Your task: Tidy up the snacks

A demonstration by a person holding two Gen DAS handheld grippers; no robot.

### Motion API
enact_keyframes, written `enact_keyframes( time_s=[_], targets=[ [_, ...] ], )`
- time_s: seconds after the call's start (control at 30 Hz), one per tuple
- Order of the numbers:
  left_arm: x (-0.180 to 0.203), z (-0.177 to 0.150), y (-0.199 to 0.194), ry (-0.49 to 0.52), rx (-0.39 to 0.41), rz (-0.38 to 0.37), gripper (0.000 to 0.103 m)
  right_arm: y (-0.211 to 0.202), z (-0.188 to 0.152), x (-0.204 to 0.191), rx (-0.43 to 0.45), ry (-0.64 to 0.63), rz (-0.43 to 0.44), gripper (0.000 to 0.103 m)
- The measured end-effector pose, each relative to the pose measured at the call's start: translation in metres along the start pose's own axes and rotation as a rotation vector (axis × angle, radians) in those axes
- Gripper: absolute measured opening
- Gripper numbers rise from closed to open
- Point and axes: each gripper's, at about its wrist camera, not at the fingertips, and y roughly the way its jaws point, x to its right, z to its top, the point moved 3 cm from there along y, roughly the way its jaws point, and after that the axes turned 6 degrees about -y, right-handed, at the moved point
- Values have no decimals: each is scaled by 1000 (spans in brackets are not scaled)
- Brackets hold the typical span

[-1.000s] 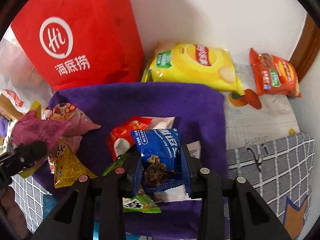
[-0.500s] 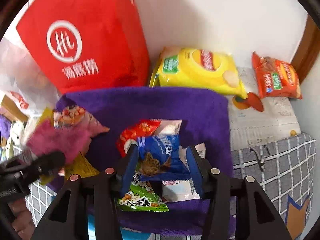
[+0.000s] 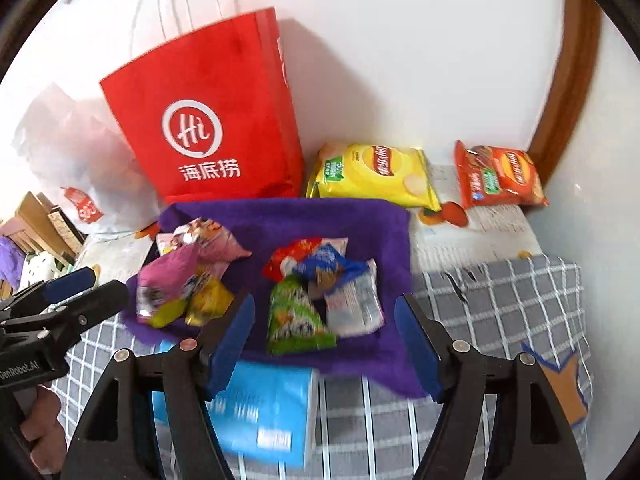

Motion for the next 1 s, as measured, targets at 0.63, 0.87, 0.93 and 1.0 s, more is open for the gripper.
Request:
enact_keyframes(
  time_s=[0.63,0.87,0.93,1.0],
  targets=[
    [33,-125,-163,46,243,57,97,-165,-139,-17,145,21,-52,93],
    [38,-166,-188,59,289,65,99,-194,-180,-20,188,5,-95,101],
    [38,-176,-191,60,290,62,99,-200,-188,-20,194,6,-88,101],
    [38,-183,-194,64,291,57,99,-206,-195,-19,204,12,-83,101]
  ],
)
